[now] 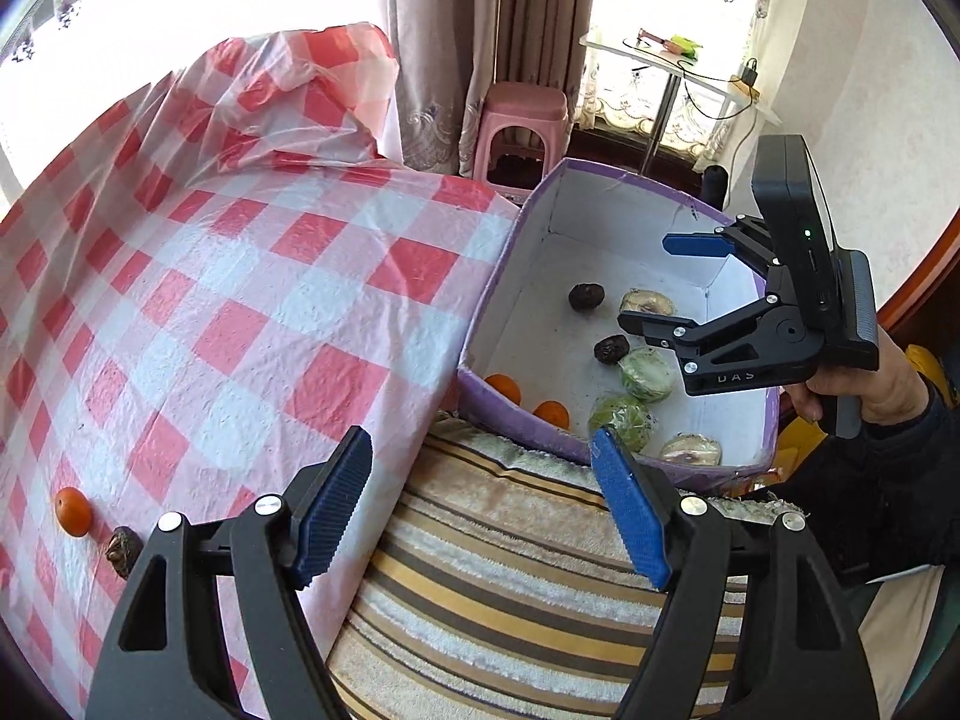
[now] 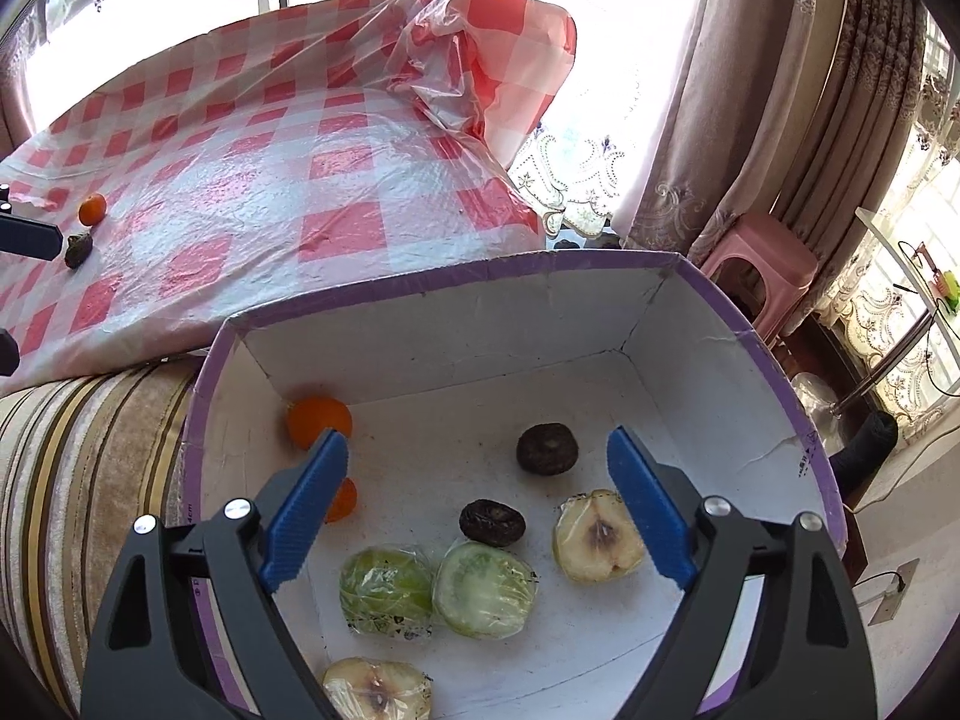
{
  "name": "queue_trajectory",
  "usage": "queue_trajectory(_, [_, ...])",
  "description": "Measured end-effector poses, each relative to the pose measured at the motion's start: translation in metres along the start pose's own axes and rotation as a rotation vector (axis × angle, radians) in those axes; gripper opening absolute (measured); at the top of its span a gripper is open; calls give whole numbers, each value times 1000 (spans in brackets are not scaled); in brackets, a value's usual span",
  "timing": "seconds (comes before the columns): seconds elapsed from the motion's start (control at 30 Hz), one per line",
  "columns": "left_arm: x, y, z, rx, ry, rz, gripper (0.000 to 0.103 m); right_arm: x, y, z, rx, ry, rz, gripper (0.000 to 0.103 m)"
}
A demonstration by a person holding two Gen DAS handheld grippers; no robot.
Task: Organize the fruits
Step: 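Move both open tools back over the orange and dried fruit on the tablecloth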
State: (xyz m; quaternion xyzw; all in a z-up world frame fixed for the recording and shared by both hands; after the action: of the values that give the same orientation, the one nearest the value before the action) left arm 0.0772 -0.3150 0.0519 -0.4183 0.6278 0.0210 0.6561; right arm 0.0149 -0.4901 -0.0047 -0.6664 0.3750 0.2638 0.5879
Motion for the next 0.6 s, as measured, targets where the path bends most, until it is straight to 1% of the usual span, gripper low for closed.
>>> queue_trajectory(0.2, [-11, 13, 25, -52, -27, -25, 74, -2, -6, 12, -26, -14, -6, 89])
queue_trajectory(0.43, [-27, 30, 55, -133, -39, -63, 74, -6, -14, 26, -54, -35, -19, 89])
queue_trajectory(0.6, [-38, 46, 75, -172, -77, -84, 75, -9, -24, 40, -78, -52, -32, 89])
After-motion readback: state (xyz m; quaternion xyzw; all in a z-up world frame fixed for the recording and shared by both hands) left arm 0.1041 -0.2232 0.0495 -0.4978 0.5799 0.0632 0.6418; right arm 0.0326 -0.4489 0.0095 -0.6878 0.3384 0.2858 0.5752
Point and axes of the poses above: each gripper's, at about its wrist camera, not at the fingertips, and x roughly the way its jaws point, z to its left, y to its underside, the point moved 4 cm from there along x, roughly the way its jaws point, and after that the axes turned 10 degrees about -x, right-handed, at the moved point
